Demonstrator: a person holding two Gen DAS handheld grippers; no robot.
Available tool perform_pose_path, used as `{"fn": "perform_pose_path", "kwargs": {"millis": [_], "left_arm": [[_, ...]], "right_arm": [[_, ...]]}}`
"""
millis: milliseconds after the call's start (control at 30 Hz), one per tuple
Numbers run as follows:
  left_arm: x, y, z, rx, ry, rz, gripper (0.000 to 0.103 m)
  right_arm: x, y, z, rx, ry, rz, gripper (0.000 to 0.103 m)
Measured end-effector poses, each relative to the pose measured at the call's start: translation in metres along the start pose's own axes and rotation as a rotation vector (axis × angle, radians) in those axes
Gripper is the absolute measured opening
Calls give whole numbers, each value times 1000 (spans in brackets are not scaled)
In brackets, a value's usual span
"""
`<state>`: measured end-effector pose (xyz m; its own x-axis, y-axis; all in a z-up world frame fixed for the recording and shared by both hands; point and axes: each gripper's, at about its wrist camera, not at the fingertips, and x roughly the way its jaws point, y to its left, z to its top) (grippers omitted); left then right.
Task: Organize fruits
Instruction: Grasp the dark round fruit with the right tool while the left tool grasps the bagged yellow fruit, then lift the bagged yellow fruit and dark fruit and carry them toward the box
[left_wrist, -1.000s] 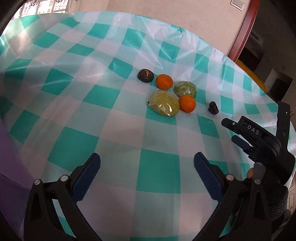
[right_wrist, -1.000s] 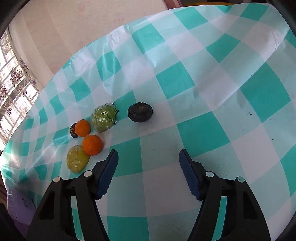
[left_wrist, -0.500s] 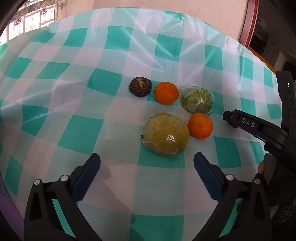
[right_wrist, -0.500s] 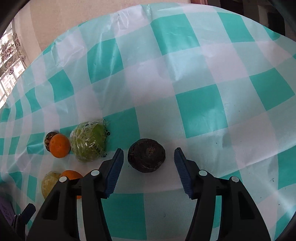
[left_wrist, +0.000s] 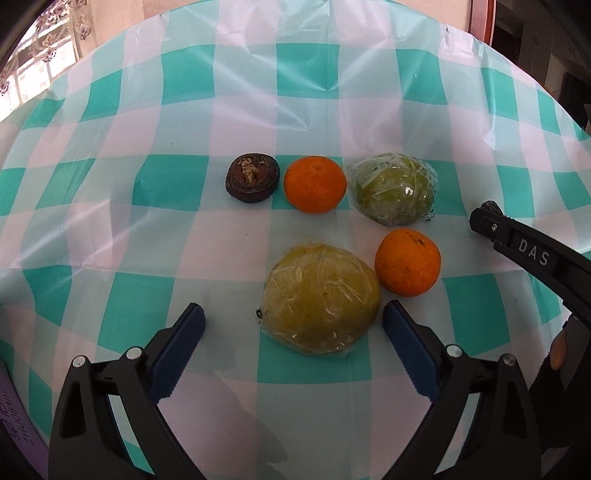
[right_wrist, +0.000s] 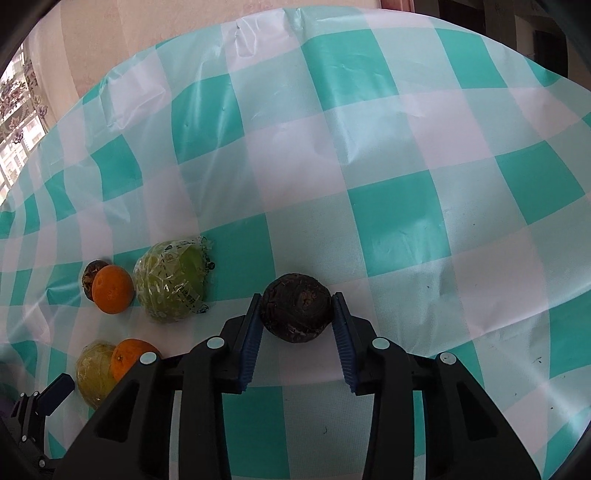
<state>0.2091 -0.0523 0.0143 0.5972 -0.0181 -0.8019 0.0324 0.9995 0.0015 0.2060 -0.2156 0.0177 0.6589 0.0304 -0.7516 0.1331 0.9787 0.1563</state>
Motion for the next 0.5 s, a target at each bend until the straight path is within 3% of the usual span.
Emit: {"fn": "perform_pose_path", "kwargs": {"millis": [100, 167, 267, 500], "left_arm": [[0, -1, 4, 14, -9, -9, 93], [-6, -6, 1, 52, -35, -30, 74], [-9, -8, 1, 72, -47, -45, 63], [-12, 3, 3, 38, -55, -64, 61]], "right_arm": [[-1, -7, 1, 29, -4, 30, 38], [-2, -10, 0, 48, -8, 47, 38], [-3, -14, 2, 61, -10, 62, 38], [-3, -20, 2, 76, -12, 79, 38]]}}
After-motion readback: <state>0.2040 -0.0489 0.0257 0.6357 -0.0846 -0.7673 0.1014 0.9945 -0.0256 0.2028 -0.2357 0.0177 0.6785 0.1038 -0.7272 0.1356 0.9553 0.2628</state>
